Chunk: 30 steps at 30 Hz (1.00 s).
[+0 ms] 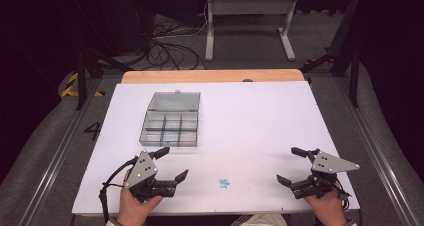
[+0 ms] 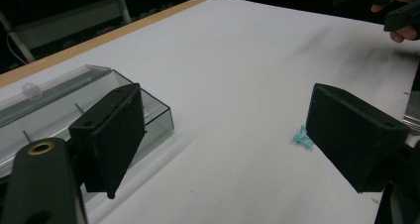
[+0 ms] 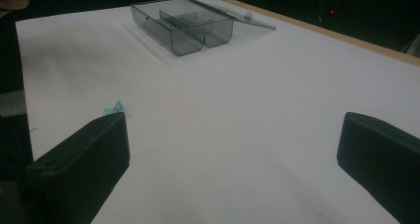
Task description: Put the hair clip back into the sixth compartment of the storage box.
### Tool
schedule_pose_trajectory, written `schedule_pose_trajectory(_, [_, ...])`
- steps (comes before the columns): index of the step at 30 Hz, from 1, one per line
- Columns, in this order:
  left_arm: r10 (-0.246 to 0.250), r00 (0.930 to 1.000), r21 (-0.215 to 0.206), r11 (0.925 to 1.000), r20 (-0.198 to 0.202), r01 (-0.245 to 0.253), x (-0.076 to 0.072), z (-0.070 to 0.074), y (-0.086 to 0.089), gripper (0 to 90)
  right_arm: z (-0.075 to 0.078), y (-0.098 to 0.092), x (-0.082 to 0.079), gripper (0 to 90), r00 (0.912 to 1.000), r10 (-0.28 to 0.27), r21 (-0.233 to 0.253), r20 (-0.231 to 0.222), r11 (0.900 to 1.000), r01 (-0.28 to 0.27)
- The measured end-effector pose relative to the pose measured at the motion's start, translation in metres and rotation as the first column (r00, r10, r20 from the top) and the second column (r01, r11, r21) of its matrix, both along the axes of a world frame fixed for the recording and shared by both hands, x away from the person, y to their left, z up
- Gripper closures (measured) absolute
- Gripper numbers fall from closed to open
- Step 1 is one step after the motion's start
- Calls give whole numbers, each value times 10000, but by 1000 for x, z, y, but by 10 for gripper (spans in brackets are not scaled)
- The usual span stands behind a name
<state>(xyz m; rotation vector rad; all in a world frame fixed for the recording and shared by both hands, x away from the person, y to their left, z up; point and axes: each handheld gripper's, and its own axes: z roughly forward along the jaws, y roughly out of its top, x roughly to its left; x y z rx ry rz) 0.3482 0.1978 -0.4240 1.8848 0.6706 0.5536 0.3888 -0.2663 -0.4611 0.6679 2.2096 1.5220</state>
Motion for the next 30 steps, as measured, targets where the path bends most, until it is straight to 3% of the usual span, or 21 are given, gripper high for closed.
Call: schedule_pose_trajectory(30, [-1168,9927,162,9930,-285,1173,12,7,-50,171,-1,1,1,8,9999,122,16,-70,9999,-122])
